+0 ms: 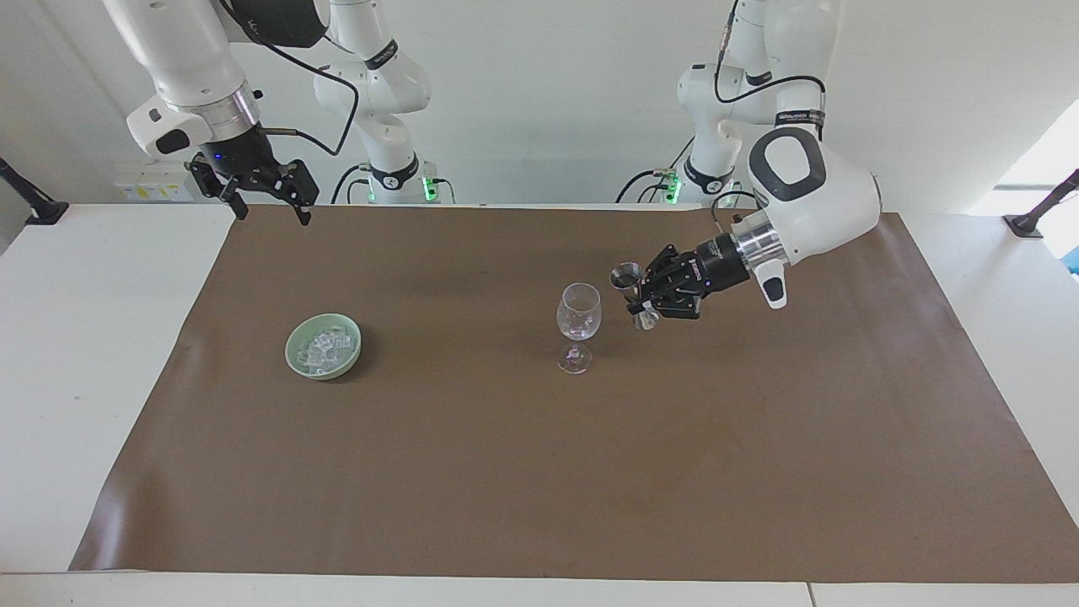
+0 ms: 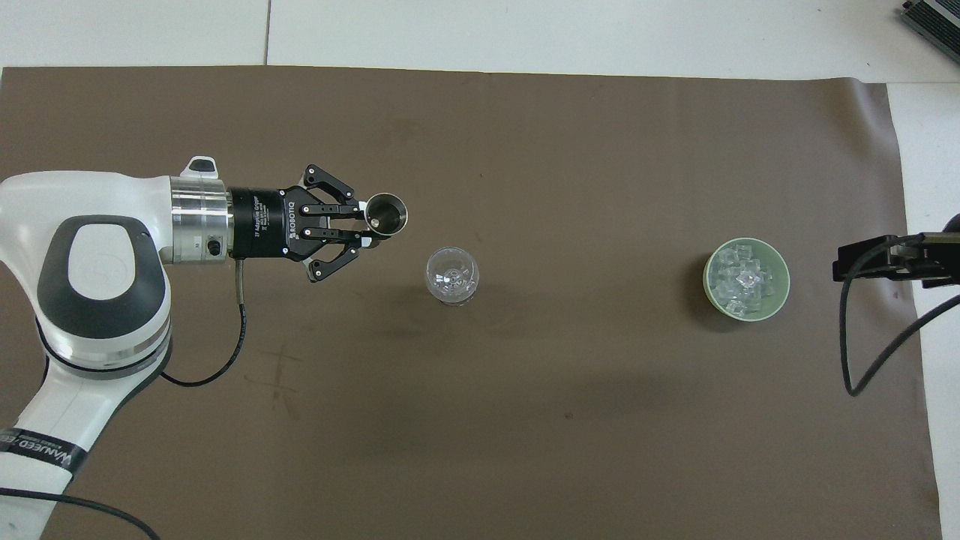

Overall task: Pour wine and add ice with both arms
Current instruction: 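Lift the silver bottle with the left gripper toward the wine glass, then tilt the silver bottle over the wine glass with the left gripper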

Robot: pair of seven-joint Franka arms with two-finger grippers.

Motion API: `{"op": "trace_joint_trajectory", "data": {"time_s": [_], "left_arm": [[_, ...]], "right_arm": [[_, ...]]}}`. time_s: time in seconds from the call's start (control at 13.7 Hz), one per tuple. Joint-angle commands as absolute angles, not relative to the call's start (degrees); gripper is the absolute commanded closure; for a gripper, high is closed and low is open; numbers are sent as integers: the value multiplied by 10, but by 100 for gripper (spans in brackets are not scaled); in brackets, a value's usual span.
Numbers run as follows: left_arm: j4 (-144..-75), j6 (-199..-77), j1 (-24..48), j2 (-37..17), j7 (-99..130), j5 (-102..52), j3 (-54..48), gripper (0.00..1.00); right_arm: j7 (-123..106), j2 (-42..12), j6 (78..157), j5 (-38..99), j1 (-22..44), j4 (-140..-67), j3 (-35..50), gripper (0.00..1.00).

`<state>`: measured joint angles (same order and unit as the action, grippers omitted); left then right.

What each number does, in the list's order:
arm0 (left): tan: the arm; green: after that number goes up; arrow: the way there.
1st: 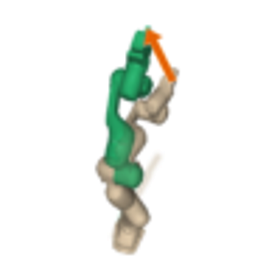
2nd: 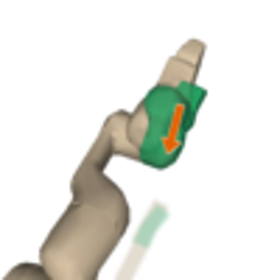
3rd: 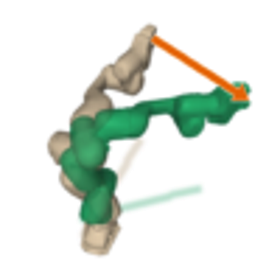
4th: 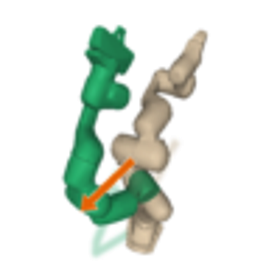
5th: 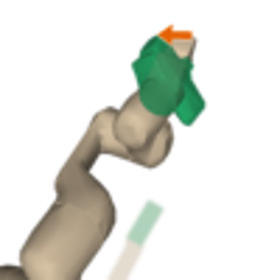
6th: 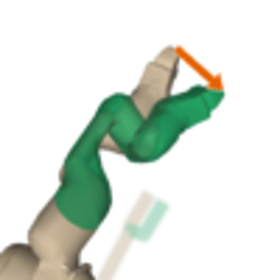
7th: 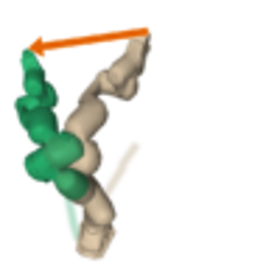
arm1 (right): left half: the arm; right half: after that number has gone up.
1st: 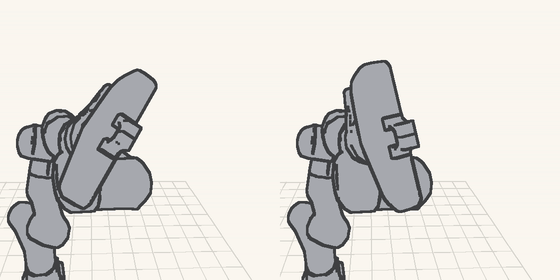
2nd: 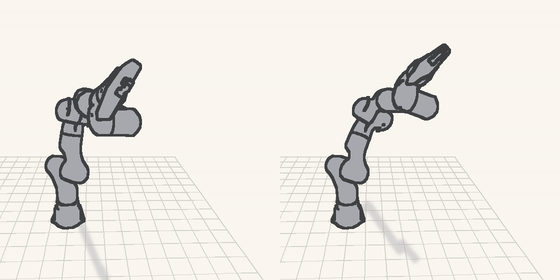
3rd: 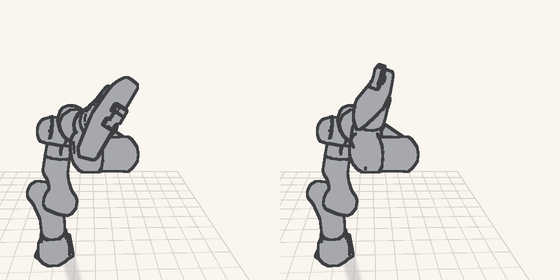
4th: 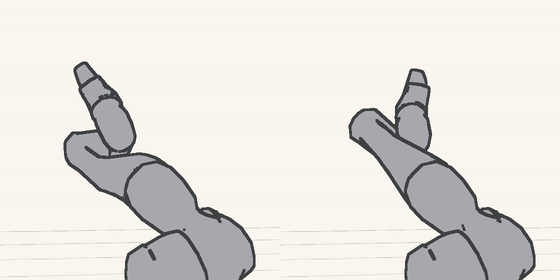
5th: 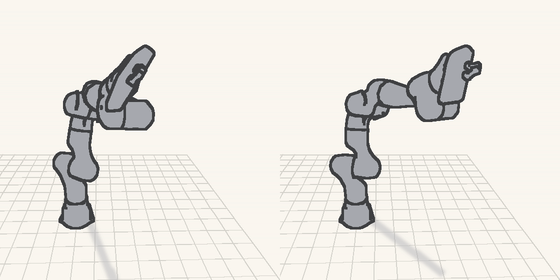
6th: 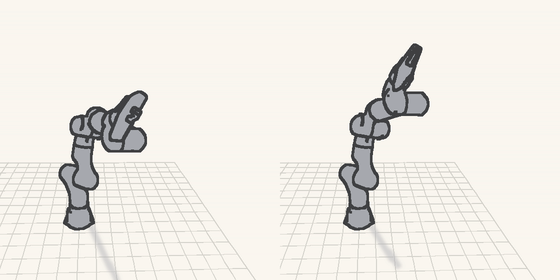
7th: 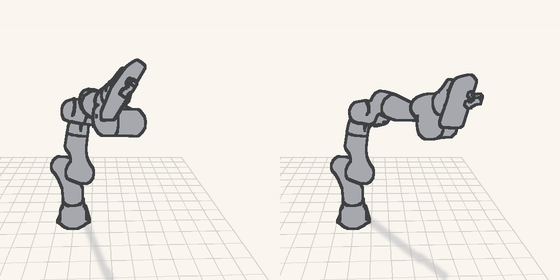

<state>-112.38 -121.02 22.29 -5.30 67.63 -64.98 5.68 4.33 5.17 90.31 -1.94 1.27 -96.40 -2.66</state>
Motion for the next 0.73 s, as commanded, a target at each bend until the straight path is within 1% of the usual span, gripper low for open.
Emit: {"op": "trace_joint_trajectory", "data": {"time_s": [0.0, 0.22, 0.66], "left_arm": [[-1138, -1230, 244, -37, 688, -605, 63, 100], [-1138, -1241, 250, -37, 689, -573, 63, 100], [-1150, -1300, 299, -33, 707, -517, 63, 100]], "right_arm": [[27, 65, 902, -19, 10, -977, -25, 0], [27, 65, 902, -19, 10, -977, -25, 0], [27, 65, 902, -19, 10, -977, -25, 0]]}}
